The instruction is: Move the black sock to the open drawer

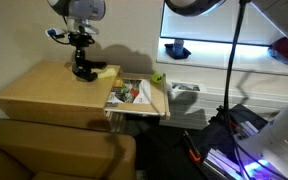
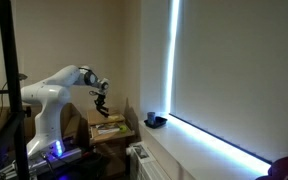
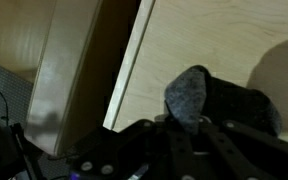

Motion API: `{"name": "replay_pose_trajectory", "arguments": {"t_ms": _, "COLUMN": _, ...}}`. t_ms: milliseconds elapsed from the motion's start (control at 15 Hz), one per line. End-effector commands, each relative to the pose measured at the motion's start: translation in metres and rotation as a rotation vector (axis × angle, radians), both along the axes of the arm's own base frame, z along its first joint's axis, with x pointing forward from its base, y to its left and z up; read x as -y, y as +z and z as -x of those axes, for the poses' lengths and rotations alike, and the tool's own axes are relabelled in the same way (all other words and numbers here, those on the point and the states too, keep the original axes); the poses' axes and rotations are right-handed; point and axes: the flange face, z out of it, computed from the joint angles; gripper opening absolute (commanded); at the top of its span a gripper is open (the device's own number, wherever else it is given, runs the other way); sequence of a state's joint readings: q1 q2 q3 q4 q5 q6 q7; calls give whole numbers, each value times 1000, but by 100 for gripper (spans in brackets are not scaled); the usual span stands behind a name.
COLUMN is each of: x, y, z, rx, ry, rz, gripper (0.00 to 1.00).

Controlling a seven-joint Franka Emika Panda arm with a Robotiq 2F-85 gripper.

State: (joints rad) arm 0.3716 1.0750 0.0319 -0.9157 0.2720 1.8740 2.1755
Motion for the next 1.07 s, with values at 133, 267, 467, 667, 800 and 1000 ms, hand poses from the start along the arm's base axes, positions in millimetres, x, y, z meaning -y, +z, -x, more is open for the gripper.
{"name": "replay_pose_trajectory", "arguments": {"t_ms": 133, "x": -1, "y": 42, "z": -12, "rx": 15, "ry": -13, "rz": -147, "gripper": 1}}
{"name": "replay_pose_trajectory", "arguments": {"t_ms": 267, "x": -10, "y": 60, "z": -14, "rx": 37, "ry": 0, "rz": -196, "gripper": 1}}
{"name": "replay_pose_trajectory", "arguments": {"t_ms": 467, "x": -21, "y": 73, "z": -11, "rx": 66, "ry": 18, "rz": -156, "gripper": 1}}
{"name": "replay_pose_trajectory", "arguments": {"t_ms": 667, "x": -21, "y": 63, "z": -8, "rx": 75, "ry": 35, "rz": -26, "gripper": 1}}
{"name": "replay_pose_trajectory", "arguments": {"t_ms": 800, "x": -8, "y": 75, "z": -16, "rx": 160, "ry": 23, "rz": 91, "gripper": 1}}
{"name": "replay_pose_trajectory", "arguments": {"t_ms": 1000, "x": -11, "y": 64, "z": -15, "rx": 142, "ry": 30, "rz": 66, "gripper": 6}}
